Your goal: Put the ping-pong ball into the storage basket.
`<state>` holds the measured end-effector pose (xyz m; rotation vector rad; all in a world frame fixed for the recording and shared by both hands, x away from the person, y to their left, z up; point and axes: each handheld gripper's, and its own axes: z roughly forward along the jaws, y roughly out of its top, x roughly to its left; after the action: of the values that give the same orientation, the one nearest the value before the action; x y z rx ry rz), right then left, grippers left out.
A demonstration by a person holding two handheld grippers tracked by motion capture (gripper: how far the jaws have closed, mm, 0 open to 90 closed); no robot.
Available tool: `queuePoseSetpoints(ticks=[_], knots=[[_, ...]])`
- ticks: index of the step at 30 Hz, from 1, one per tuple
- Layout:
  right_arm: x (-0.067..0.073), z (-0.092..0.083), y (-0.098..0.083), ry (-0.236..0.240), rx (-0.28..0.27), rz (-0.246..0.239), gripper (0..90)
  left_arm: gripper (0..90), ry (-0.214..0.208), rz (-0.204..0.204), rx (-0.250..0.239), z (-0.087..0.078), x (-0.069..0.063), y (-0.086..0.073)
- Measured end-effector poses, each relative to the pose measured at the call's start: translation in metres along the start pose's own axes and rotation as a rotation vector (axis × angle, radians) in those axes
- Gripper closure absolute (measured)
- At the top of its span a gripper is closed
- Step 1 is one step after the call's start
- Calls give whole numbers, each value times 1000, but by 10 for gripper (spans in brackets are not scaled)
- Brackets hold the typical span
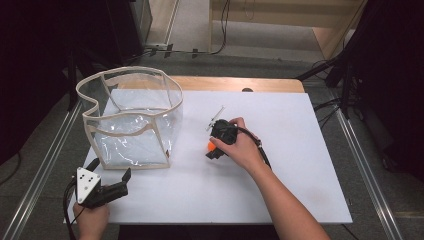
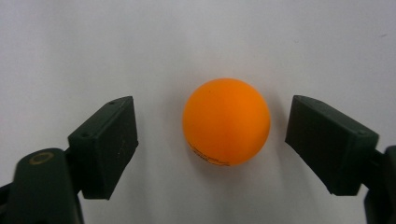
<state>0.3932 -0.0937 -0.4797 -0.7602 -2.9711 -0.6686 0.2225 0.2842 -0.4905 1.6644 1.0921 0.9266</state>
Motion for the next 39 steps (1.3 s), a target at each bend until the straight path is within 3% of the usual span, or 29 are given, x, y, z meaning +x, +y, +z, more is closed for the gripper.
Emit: queuePoseSetpoints(ticks=[13,22,39], knots=[[1,3,3,-13,13,3,313,0,0,0,0,0,0,0],[0,5,3,-25,17,-7,473,0,0,1,1,0,0,0],[0,-3,6,0,18,-24,478,0,0,3,0,0,0,0]])
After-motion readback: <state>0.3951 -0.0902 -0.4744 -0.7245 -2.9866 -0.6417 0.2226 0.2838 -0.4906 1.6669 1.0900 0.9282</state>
